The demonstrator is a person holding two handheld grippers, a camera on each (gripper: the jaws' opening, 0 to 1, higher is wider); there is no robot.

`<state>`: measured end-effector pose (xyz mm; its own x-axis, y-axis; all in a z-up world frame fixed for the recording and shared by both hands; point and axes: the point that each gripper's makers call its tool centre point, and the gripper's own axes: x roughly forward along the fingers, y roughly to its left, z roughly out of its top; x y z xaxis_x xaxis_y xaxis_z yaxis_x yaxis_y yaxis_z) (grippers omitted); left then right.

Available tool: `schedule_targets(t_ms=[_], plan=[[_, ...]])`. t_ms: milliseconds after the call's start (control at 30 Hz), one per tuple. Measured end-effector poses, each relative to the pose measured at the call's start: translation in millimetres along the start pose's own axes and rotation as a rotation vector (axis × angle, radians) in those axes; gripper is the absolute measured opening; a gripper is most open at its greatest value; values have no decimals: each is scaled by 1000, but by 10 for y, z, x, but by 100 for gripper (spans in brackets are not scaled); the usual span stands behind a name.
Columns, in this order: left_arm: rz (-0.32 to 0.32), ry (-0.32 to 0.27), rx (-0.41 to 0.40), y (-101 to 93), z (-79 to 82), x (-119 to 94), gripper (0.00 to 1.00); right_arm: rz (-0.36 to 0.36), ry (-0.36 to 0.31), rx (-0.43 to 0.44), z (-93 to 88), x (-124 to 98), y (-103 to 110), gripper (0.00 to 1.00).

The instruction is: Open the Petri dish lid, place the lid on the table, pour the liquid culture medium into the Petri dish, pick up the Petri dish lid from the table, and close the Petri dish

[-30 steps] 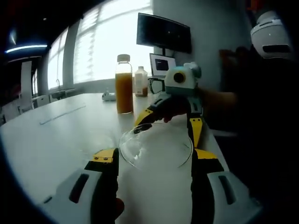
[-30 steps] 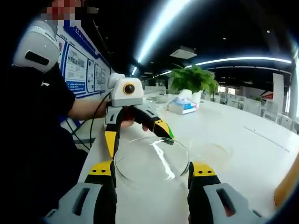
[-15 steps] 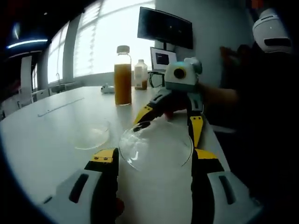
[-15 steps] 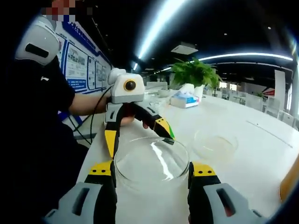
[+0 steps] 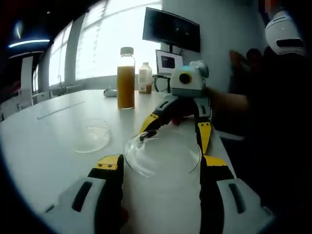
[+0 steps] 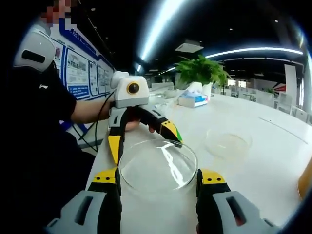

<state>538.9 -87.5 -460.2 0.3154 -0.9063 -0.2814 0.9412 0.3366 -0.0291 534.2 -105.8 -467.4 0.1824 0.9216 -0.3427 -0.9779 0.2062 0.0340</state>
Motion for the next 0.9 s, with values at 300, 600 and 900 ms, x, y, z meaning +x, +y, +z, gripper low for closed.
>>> schedule_targets(t_ms=[300, 600, 900], plan=[[-30, 4, 27, -102, -23, -8, 55, 35, -10, -23, -17, -25, 43, 67], [8, -48, 26, -66, 46, -134, 55, -3, -66, -18, 79, -75, -23, 68], [88, -193, -27, 30, 254, -349, 58, -79, -158, 30, 229, -192, -34, 67]])
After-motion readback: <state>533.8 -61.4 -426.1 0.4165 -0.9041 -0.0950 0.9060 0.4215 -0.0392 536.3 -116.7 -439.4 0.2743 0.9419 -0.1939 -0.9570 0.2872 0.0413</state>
